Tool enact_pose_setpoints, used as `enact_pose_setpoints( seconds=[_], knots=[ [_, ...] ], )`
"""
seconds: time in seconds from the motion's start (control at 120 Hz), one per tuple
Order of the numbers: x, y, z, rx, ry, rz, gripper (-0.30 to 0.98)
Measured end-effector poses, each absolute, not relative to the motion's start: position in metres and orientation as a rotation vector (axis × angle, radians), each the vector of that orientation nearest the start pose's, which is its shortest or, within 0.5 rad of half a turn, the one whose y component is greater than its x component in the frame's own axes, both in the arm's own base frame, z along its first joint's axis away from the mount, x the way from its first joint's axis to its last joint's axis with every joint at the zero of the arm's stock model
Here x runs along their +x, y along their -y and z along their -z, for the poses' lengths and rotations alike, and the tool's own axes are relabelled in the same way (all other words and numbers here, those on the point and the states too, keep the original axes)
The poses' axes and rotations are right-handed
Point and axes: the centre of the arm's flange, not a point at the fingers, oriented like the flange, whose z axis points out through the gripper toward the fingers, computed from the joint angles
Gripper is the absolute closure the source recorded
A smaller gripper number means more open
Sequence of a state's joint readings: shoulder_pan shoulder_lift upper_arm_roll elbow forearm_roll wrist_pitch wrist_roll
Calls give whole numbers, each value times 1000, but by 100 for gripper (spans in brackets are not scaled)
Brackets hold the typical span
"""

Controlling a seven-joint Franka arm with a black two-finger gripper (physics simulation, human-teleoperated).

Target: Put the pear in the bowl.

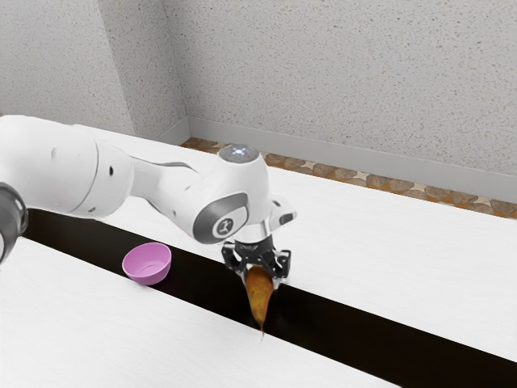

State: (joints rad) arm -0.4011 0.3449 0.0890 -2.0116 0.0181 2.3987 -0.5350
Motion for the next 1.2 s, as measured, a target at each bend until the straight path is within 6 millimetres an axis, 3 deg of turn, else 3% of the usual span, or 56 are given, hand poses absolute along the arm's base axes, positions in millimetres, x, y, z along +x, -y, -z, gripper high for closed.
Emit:
enact_pose_setpoints(
  seconds=[0.117,0.358,0.508,0.642,0.758,1.075,1.2],
  knots=[
    [581,156,-314,-3106,401,132,26],
    [584,29,-357,-3058,717,203,28],
    [581,-47,-365,-3001,903,217,30],
    [572,-93,-363,-2958,1009,184,31],
    [563,-109,-354,-2939,1042,117,32],
    [555,-95,-335,-2936,994,-62,34],
    [556,-91,-330,-2939,982,-89,25]
  ],
)
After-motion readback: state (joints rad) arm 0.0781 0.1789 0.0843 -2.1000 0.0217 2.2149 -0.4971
